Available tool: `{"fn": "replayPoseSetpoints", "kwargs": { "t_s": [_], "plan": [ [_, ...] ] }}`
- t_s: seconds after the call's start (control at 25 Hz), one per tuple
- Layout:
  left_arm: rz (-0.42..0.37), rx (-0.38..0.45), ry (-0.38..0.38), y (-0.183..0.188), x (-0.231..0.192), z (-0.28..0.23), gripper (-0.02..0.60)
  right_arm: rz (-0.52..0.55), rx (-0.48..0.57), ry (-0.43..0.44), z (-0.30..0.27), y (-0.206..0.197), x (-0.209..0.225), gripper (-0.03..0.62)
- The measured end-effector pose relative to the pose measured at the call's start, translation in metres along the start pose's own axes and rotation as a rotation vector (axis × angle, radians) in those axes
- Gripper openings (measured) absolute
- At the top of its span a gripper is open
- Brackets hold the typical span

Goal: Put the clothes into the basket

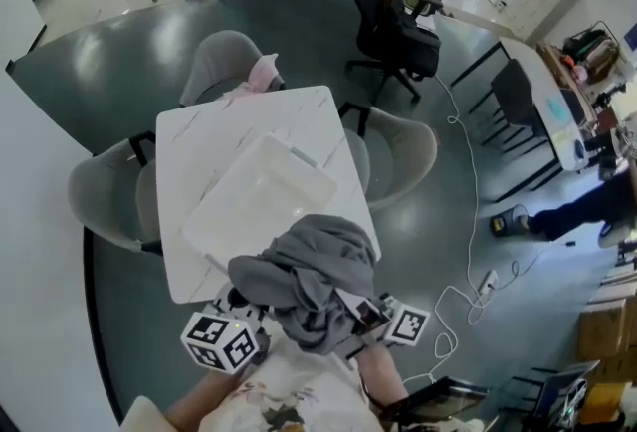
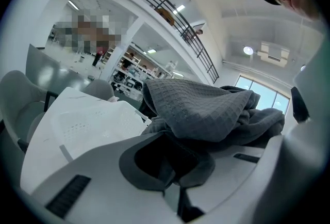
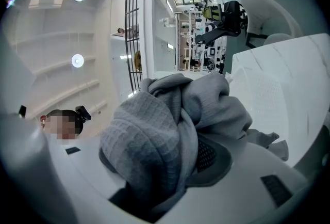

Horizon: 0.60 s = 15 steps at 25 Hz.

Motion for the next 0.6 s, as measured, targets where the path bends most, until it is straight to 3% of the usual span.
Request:
{"fn": "replayPoseSetpoints", "kwargs": {
  "t_s": [0.6],
  "plan": [
    [0.071,0.101,0.116,0.053,-0.048,-0.039,0.011,-0.030,-0.174,0.047,-0.098,0.038,0.036,0.244]
  ]
}}
Point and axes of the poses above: the fingertips, and each gripper's own axes: z backward along the fingers, x to its right, y out of its top, the point moved 3 cm from there along z, backward along the fingers, and after that the axes turned 11 degrees about z, right-handed, at the moved point
